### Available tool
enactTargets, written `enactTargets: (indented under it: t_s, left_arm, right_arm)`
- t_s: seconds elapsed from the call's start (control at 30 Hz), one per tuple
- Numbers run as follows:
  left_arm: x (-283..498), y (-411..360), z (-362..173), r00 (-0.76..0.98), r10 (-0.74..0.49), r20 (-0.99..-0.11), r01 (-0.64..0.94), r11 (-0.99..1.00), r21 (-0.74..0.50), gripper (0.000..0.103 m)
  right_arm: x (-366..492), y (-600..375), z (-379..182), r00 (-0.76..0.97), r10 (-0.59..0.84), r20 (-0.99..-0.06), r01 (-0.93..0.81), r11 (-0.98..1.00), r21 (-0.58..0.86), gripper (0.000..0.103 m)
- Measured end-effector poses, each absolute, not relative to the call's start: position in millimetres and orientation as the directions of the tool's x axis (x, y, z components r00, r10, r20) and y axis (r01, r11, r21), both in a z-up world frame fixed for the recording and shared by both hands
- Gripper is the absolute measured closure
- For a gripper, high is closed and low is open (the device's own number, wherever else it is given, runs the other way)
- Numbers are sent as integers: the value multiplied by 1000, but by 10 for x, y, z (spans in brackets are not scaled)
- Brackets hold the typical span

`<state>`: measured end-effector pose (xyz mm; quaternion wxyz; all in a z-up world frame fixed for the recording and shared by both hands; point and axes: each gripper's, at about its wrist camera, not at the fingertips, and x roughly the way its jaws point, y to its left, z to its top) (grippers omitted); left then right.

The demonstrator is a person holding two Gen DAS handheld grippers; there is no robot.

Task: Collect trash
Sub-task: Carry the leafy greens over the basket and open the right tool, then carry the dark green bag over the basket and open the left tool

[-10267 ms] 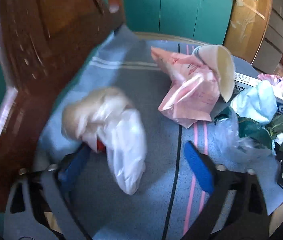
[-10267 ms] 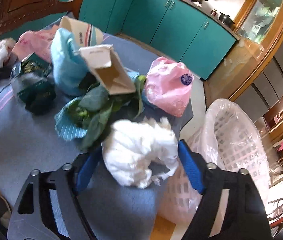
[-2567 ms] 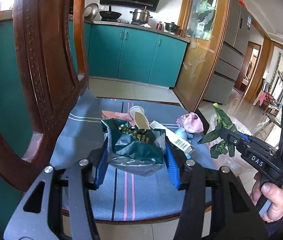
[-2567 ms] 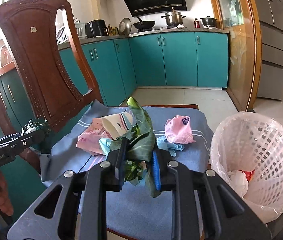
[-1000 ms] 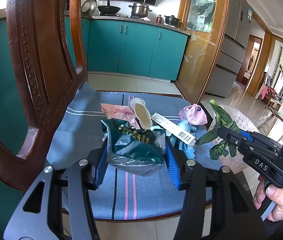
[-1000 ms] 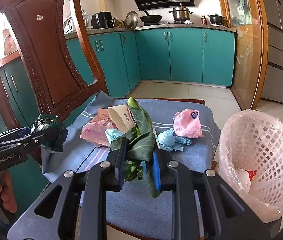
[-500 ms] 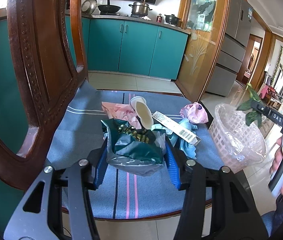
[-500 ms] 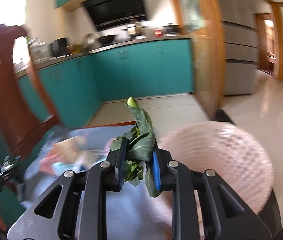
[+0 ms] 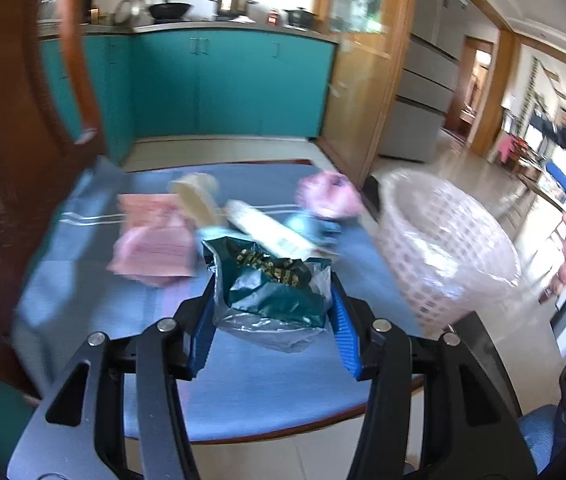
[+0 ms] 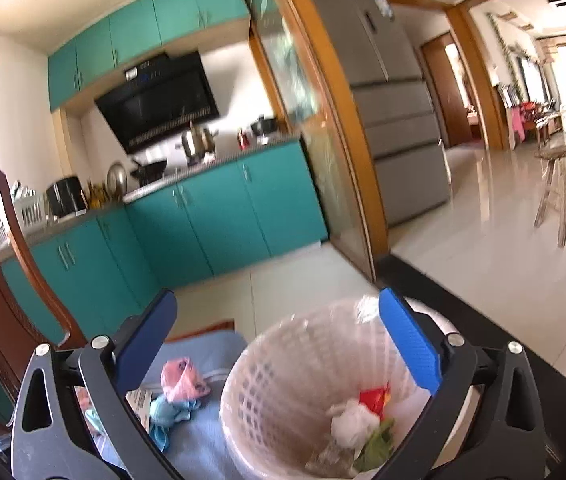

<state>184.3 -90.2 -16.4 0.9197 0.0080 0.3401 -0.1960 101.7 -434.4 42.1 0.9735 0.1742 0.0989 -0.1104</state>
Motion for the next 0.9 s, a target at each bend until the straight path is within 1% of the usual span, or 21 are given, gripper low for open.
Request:
enactTargets:
  t_s: [0.07, 0.2, 0.27, 0.33, 0.37, 0.4, 0.43, 0.47, 0.53, 0.57, 0.6, 0.77, 0.9]
  left_arm:
    - [1854, -1178, -141, 685, -381, -621, 388, 912, -131, 51]
    - [1967, -2027, 68, 657, -464, -594, 489, 862, -132, 51]
    - [2059, -2427, 153, 631, -513, -582, 533, 832, -156, 51]
    - [2172, -2787, 170, 617, -534, -579, 553, 817, -164, 47]
    - [2223, -2912, 149, 608, -539, -583, 560, 812, -167, 35]
    - [2243, -2976, 121, 602, -537, -591, 562, 811, -164, 25]
    - [2283, -3021, 80, 601, -518, -608, 551, 820, -154, 25]
    - [2300, -2998, 56, 605, -500, -619, 535, 832, -148, 25]
    - [2287, -2799, 37, 614, -491, -618, 511, 844, -163, 20]
    - [2260, -2653, 48, 625, -483, -612, 499, 851, -163, 16]
    - [2224, -2500, 60, 641, -467, -609, 483, 862, -152, 14]
    - [1969, -1403, 181, 738, -348, -577, 365, 926, -92, 8]
    - [1901, -662, 248, 792, -251, -556, 247, 965, -83, 4]
  right_arm:
    - [946, -4427, 447, 960, -192, -206, 254, 906, 338, 4]
    - [825, -4679, 442, 963, -218, -159, 265, 873, 410, 4]
    - [819, -4759, 429, 960, -230, -158, 277, 861, 426, 4]
    - [819, -4784, 419, 957, -236, -167, 286, 852, 438, 4]
    - [825, -4819, 401, 956, -238, -171, 290, 846, 447, 4]
    - [824, -4821, 402, 956, -237, -175, 292, 843, 451, 4]
    - [851, -4822, 393, 955, -234, -182, 293, 840, 456, 4]
    - [882, -4816, 382, 956, -226, -189, 289, 839, 460, 4]
    - [919, -4782, 368, 957, -213, -198, 282, 843, 457, 4]
    - [922, -4762, 364, 958, -207, -200, 278, 847, 454, 4]
    - [946, -4727, 358, 959, -199, -201, 271, 853, 446, 4]
    - [1028, -4489, 360, 965, -136, -226, 219, 889, 402, 4]
    - [1094, -4131, 342, 964, -71, -255, 156, 931, 329, 4]
